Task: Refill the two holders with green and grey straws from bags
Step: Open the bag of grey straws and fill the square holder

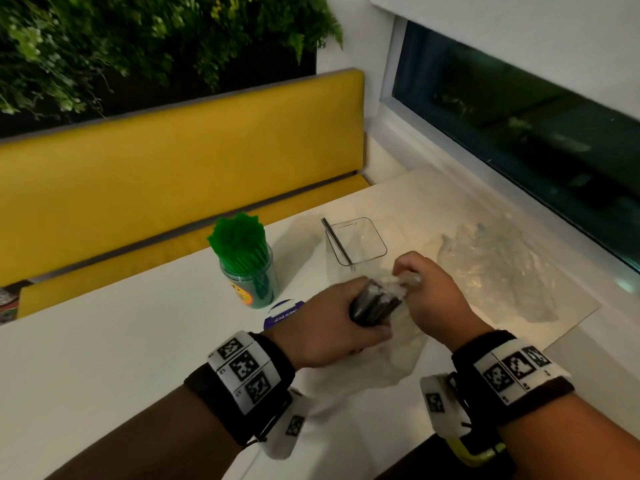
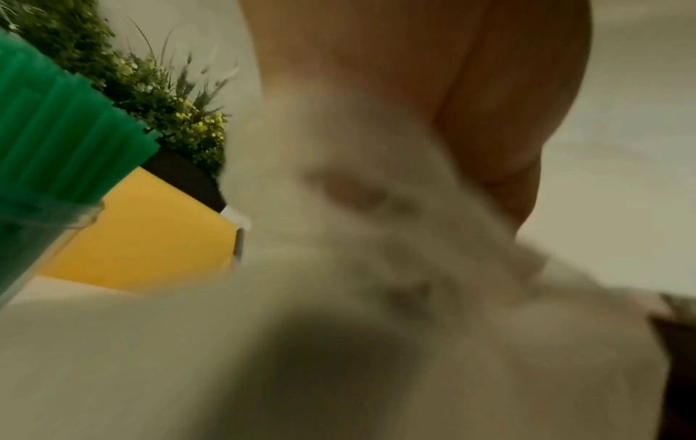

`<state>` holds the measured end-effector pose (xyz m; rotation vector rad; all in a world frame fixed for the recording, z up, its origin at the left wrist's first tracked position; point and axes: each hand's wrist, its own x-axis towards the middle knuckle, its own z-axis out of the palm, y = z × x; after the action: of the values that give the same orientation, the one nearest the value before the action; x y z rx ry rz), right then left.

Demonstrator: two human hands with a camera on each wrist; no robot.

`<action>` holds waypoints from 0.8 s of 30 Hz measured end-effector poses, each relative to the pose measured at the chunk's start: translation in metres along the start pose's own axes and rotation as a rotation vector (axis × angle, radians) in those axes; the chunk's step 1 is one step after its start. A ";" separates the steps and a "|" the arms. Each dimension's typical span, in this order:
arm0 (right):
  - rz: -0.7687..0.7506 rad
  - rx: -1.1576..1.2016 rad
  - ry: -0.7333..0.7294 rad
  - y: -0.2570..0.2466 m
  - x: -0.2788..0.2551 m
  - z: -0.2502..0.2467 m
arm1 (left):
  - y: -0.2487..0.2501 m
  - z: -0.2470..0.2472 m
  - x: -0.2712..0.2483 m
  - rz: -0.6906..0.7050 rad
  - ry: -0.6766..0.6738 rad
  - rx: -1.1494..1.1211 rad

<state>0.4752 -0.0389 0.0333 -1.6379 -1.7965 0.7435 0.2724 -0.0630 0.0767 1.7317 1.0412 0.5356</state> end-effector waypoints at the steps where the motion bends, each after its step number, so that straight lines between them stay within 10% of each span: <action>1: -0.014 -0.100 -0.001 0.003 -0.003 0.000 | 0.004 -0.004 -0.002 0.011 0.024 -0.090; 5: -0.169 -0.276 -0.070 0.011 -0.022 0.007 | 0.029 -0.023 -0.002 0.080 0.103 -0.194; 11: 0.058 -0.261 -0.231 0.019 -0.047 0.026 | 0.098 -0.073 0.026 0.470 0.532 -0.476; 19: 0.120 -0.177 -0.232 0.020 -0.044 0.021 | 0.022 -0.038 0.127 0.063 0.737 -0.416; 24: 0.109 -0.160 -0.214 0.023 -0.040 0.017 | 0.014 -0.042 0.154 0.044 0.862 -0.443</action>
<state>0.4800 -0.0765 0.0029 -1.8313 -1.9710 0.8716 0.3283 0.0868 0.0883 1.1173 1.3242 1.4971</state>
